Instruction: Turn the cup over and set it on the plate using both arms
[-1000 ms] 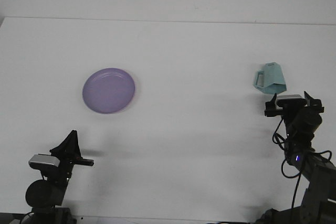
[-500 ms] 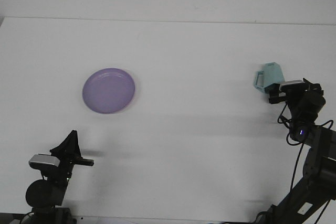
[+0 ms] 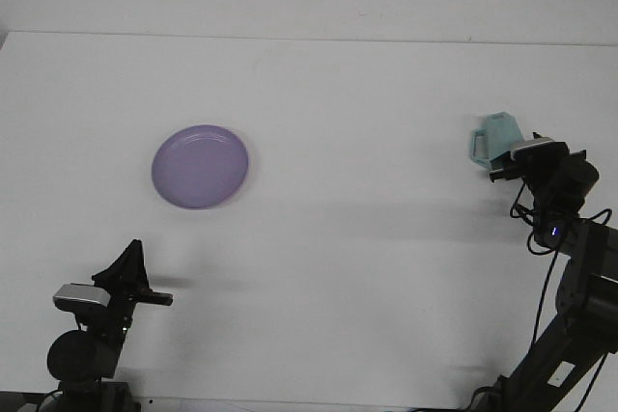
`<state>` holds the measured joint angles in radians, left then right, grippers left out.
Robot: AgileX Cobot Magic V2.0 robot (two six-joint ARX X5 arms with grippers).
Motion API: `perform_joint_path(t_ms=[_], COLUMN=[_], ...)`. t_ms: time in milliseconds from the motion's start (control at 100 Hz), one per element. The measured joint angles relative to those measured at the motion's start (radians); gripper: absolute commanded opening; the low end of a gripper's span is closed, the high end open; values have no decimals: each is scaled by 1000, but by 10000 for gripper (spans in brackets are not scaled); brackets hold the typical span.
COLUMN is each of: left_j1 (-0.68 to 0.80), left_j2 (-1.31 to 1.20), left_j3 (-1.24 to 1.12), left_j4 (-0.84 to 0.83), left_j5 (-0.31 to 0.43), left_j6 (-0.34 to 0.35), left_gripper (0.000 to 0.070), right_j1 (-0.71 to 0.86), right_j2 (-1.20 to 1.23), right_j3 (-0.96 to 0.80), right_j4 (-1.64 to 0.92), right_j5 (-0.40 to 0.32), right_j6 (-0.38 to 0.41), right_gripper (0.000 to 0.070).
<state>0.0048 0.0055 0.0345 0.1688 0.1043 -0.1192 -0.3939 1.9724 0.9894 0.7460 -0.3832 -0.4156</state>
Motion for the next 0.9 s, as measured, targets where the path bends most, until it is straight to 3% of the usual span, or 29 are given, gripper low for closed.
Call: perform_joint_path(t_ms=[40, 280, 650, 900], left_j1=[0, 0, 0, 0], left_j2=[0, 0, 0, 0], left_j3=[0, 0, 0, 0], left_j4=[0, 0, 3, 3], left_j5=[0, 0, 0, 0], left_j6=[0, 0, -1, -3], left_gripper=[12, 12, 12, 12], right_j1=[0, 0, 8, 50], right_j2=[1, 1, -164, -437], right_j3=[0, 7, 7, 9], right_j4=[0, 0, -174, -546], right_j5=[-1, -8, -14, -4], right_j6=[0, 34, 200, 376], right_gripper=[3, 4, 4, 4])
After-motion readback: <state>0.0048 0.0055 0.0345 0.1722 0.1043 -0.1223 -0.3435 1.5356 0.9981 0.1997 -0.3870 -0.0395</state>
